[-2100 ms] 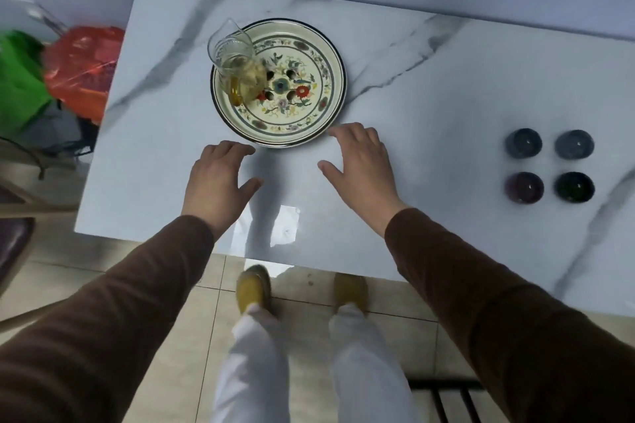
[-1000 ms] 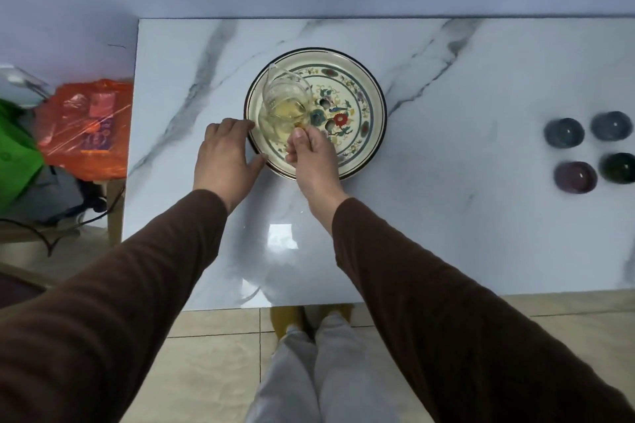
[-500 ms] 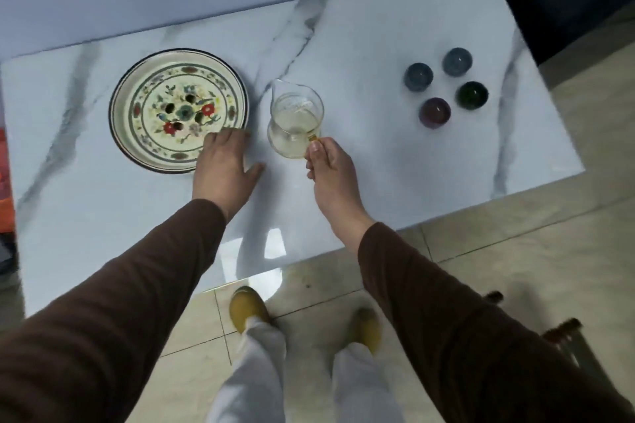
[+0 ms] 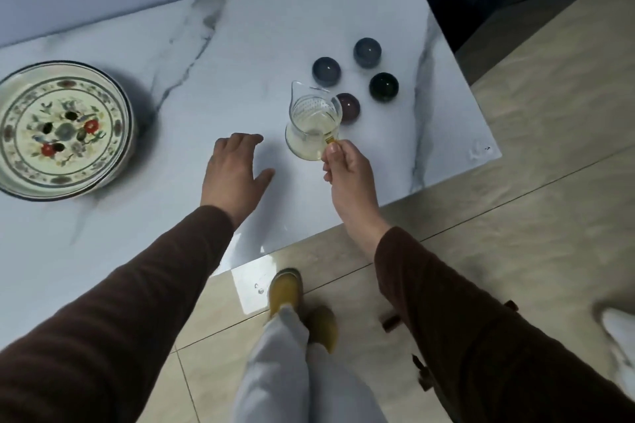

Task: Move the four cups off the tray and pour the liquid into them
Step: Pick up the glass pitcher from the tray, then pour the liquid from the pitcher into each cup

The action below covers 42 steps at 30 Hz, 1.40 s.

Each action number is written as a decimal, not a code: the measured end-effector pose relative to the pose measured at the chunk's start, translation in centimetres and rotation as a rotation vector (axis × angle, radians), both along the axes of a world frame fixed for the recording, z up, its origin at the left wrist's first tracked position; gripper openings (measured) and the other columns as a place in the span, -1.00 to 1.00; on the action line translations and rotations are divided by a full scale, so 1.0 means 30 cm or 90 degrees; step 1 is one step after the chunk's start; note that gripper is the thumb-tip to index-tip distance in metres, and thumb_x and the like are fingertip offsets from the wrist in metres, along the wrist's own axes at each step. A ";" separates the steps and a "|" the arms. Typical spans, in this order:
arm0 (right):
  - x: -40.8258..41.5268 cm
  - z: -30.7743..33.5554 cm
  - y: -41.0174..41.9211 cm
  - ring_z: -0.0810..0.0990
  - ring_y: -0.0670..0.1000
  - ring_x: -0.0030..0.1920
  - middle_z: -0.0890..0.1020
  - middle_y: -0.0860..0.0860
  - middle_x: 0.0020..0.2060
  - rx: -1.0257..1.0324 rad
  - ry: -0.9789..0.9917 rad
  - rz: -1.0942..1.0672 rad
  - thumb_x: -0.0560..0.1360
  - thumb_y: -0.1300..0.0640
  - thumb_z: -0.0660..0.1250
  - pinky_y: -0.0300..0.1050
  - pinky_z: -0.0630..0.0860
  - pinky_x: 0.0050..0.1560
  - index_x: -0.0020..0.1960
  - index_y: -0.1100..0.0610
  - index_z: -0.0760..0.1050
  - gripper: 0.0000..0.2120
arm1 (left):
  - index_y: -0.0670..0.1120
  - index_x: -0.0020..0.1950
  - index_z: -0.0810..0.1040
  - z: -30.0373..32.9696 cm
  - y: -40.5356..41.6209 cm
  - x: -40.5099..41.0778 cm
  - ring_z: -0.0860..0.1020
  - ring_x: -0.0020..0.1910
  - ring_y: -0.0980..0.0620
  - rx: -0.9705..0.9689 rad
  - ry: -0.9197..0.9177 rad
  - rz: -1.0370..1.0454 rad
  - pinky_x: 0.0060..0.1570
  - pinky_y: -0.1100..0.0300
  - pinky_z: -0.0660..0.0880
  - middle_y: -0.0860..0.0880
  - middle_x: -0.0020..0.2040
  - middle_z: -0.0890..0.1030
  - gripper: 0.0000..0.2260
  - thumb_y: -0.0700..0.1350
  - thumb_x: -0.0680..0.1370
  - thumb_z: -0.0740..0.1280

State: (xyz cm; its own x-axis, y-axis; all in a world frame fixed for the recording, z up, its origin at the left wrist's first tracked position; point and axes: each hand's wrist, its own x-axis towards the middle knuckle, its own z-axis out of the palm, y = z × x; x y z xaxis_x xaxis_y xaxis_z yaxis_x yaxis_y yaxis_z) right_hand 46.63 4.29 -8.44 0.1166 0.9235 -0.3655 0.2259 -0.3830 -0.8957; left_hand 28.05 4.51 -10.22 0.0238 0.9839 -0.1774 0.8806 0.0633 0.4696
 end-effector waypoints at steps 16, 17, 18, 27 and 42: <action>0.417 0.015 0.342 0.44 -0.25 -0.33 0.49 -0.18 -0.34 0.038 -0.040 0.100 0.67 0.02 0.14 -0.13 0.40 -0.16 -0.17 -0.10 0.42 -0.76 | -0.15 0.39 0.44 -0.019 0.277 0.395 0.39 0.27 -0.21 -0.017 0.001 0.104 0.26 0.02 0.37 -0.14 0.29 0.50 -0.51 -0.06 0.50 0.42; 0.441 0.020 0.365 0.43 -0.26 -0.35 0.49 -0.17 -0.34 0.043 -0.050 0.110 0.67 0.03 0.14 -0.15 0.38 -0.17 -0.20 -0.12 0.40 -0.74 | -0.14 0.39 0.44 -0.015 0.289 0.412 0.39 0.27 -0.21 -0.018 -0.001 0.116 0.26 0.01 0.38 -0.14 0.29 0.50 -0.51 -0.06 0.50 0.42; 0.462 0.027 0.385 0.43 -0.27 -0.36 0.48 -0.17 -0.35 0.045 -0.059 0.120 0.67 0.04 0.14 -0.16 0.37 -0.18 -0.21 -0.12 0.39 -0.73 | -0.14 0.39 0.44 -0.011 0.300 0.428 0.39 0.27 -0.21 -0.018 -0.005 0.124 0.25 0.00 0.38 -0.14 0.28 0.50 -0.51 -0.06 0.50 0.42; 0.578 0.068 0.543 0.44 -0.29 -0.34 0.50 -0.17 -0.37 0.071 -0.150 0.209 0.66 0.01 0.15 -0.23 0.35 -0.26 -0.23 -0.05 0.39 -0.72 | -0.13 0.39 0.43 -0.008 0.402 0.501 0.39 0.27 -0.19 0.013 -0.031 0.171 0.25 0.03 0.38 -0.12 0.30 0.48 -0.51 -0.06 0.49 0.41; 0.651 0.001 0.890 0.59 0.12 -0.16 0.63 0.02 -0.27 0.260 -0.261 0.424 0.62 -0.05 0.20 0.09 0.51 -0.09 -0.22 0.10 0.44 -0.68 | -0.09 0.46 0.38 -0.140 0.561 0.500 0.38 0.32 -0.13 0.035 -0.003 0.243 0.31 0.08 0.33 -0.09 0.33 0.46 -0.45 0.01 0.51 0.41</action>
